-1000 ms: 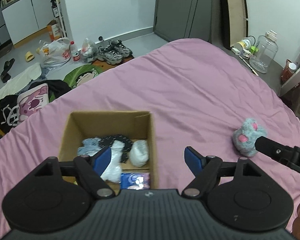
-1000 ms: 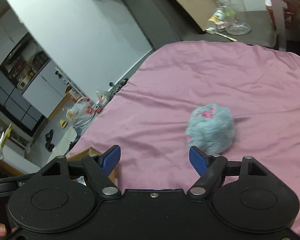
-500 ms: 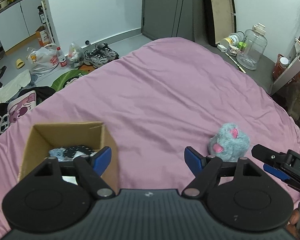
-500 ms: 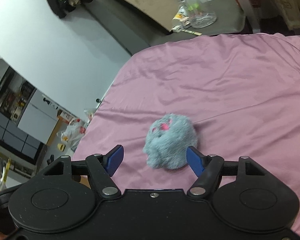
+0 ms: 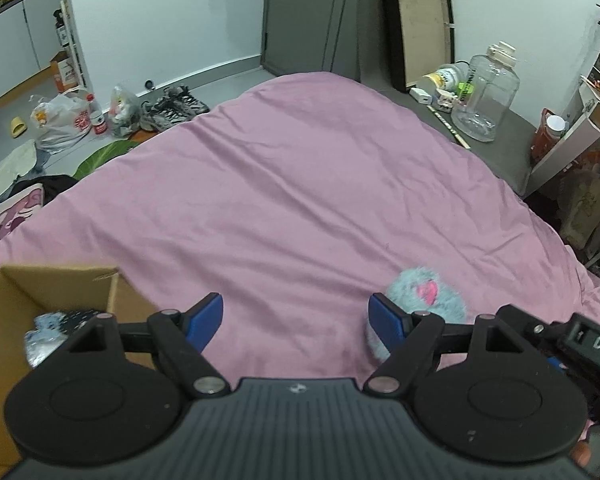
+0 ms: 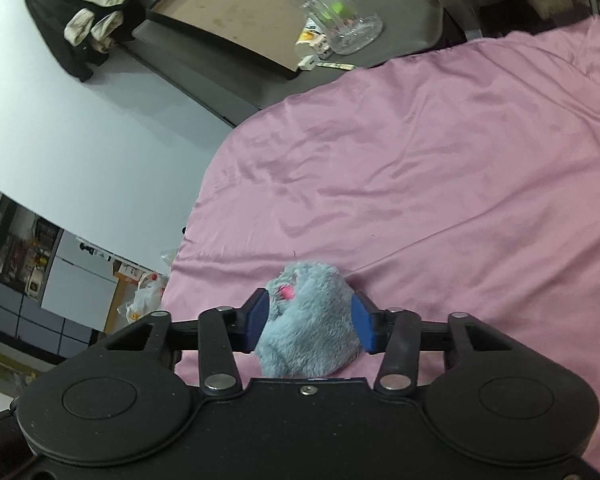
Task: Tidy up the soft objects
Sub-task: 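Move both tools toward the grey fluffy plush, then grasp the grey fluffy plush with both tools together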
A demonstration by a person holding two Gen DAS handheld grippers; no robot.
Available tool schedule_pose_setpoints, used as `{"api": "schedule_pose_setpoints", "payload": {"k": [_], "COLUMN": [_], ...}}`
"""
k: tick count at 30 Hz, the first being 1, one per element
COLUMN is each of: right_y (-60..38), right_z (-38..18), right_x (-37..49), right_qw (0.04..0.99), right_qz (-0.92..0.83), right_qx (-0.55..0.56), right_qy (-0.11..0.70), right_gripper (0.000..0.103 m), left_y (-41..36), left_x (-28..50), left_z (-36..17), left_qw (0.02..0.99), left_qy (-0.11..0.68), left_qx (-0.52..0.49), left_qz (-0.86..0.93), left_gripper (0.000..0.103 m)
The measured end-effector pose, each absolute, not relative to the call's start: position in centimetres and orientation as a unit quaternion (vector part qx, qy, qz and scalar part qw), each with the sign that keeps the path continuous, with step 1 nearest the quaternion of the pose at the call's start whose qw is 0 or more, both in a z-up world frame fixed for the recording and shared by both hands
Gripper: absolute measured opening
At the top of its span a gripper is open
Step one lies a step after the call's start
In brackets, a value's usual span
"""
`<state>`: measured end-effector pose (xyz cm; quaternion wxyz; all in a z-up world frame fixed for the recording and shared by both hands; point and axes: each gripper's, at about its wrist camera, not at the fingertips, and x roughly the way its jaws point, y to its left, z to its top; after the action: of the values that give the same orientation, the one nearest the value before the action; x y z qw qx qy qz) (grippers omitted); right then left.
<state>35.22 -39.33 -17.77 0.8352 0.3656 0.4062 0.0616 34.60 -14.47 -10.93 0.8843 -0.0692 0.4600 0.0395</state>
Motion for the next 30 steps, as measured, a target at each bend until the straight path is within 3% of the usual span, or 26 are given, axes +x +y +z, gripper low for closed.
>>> {"api": "schedule_pose_setpoints", "payload": {"k": [14,21,24,30], "right_y": [-39.4,-39.4,-39.1,-38.8], "right_z": [-20.1,-21.6,-21.7,-22.6], "right_x": [37.3,37.8,38.0,38.2], "right_qw": [0.810,0.797,0.799,0.790], "right_qz": [0.078,0.065,0.065,0.063], "right_qx": [0.406,0.420,0.417,0.420], "right_qy": [0.417,0.429,0.429,0.442], "right_gripper": [0.045,0.044,0.043,0.033], "left_y": [-17.8,-17.7,-17.6,-18.0], "left_x": [38.2,39.7,40.2,40.6], "left_z": [-13.8,-15.7,-16.4,-17.1], "left_qw": [0.877,0.862,0.856,0.848], "left_qy": [0.473,0.494,0.500,0.506], "left_qx": [-0.087,-0.116,-0.132,-0.155], "left_qz": [-0.001,-0.008,-0.009,-0.024], "left_gripper": [0.071,0.056,0.054,0.054]}}
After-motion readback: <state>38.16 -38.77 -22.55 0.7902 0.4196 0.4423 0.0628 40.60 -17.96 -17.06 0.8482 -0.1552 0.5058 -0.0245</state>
